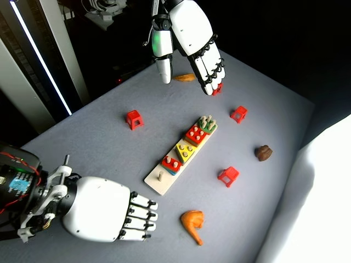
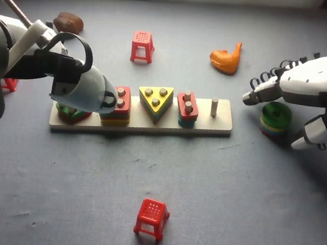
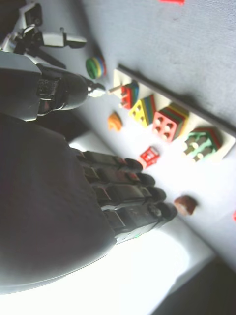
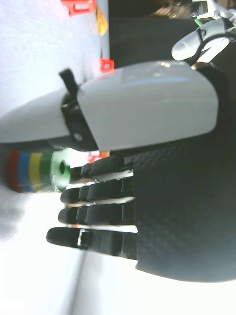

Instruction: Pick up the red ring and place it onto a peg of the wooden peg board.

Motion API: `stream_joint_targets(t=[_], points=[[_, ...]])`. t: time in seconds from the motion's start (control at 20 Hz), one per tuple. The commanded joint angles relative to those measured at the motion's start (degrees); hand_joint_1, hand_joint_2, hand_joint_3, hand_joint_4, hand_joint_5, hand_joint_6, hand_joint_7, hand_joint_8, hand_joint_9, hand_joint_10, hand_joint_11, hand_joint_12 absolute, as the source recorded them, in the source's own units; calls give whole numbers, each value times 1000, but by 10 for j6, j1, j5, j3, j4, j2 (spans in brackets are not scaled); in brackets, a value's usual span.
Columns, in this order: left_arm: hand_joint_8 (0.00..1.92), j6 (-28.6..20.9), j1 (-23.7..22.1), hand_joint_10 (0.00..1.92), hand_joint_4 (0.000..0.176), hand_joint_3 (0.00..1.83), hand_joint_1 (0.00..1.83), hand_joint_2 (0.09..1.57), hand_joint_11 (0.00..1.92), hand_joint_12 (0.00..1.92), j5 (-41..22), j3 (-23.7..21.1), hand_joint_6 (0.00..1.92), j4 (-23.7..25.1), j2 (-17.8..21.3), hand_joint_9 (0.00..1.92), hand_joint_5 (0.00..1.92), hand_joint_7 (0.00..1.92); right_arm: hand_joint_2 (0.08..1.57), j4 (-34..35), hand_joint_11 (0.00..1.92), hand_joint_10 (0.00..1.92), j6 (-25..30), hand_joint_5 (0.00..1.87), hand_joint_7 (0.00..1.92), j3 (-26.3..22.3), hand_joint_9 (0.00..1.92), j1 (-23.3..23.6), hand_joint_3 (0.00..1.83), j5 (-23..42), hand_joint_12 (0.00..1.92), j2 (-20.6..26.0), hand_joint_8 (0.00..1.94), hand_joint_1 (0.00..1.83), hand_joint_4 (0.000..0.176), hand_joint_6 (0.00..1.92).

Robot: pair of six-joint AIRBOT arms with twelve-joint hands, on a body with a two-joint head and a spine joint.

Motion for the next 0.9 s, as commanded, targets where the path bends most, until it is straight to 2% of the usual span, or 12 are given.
stream_joint_targets(t=[0.0, 0.3, 0.35, 0.45, 0.55, 0.65, 0.7, 0.75, 0.8, 0.85], points=[[3, -1, -5, 2, 0, 1, 12, 1270, 8, 18, 1, -2, 4, 47, -1, 40, 53, 39, 1004, 2, 0, 32, 0, 334, 306, 5, 278, -1, 0, 54, 922, 0, 8, 1333, 0, 15], [6, -1, -5, 7, 0, 2, 0, 1272, 37, 50, 1, -2, 4, 47, -1, 68, 67, 66, 1023, 2, 0, 34, -2, 367, 353, 9, 342, -7, 1, 67, 1048, -3, 10, 1322, 0, 12], [1, -1, -5, 1, 0, 2, 0, 1275, 7, 13, 1, -2, 0, 46, -1, 24, 38, 22, 1033, 2, 0, 45, -2, 393, 382, 10, 385, -9, 4, 67, 1120, -3, 15, 1309, 0, 18], [8, -1, -5, 6, 0, 0, 0, 1266, 20, 14, 1, -2, 4, 45, -1, 32, 42, 34, 1030, 2, 89, 64, -2, 546, 569, 11, 555, -10, 1, 67, 1222, -3, 23, 1314, 0, 34], [9, -1, -5, 7, 0, 0, 0, 1265, 16, 14, 1, -2, 7, 44, -1, 36, 51, 39, 1039, 2, 377, 114, -2, 793, 855, 11, 811, -11, 2, 67, 1225, -3, 52, 1303, 0, 59], [0, -1, -5, 0, 0, 2, 5, 1266, 14, 56, 1, -2, 0, 44, -1, 56, 65, 57, 1041, 2, 501, 110, -2, 904, 988, 11, 920, -11, 0, 69, 1202, -3, 28, 1303, 0, 34], [0, -1, -5, 0, 0, 2, 5, 1266, 2, 56, 1, -2, 0, 44, -1, 43, 58, 44, 1096, 2, 645, 69, -2, 932, 1114, 11, 1045, -11, 0, 69, 1118, -3, 588, 1254, 0, 822], [0, -1, -5, 0, 0, 1, 0, 1264, 1, 59, 1, -2, 0, 44, -1, 42, 44, 37, 1113, 2, 702, 85, -2, 904, 1084, 11, 1142, -11, 0, 70, 1204, -3, 803, 1233, 0, 1038], [0, -1, -5, 0, 0, 0, 0, 1263, 0, 60, 1, -2, 0, 44, -1, 41, 41, 35, 1117, 2, 707, 86, -2, 890, 1068, 11, 1163, -11, 0, 71, 1240, -4, 863, 1226, 0, 1094], [1, -1, -5, 1, 0, 0, 0, 1263, 0, 64, 1, -2, 1, 44, -1, 43, 42, 36, 1101, 2, 751, 934, -2, 907, 1085, 11, 992, -11, 0, 73, 1236, -4, 758, 1348, 0, 1051]])
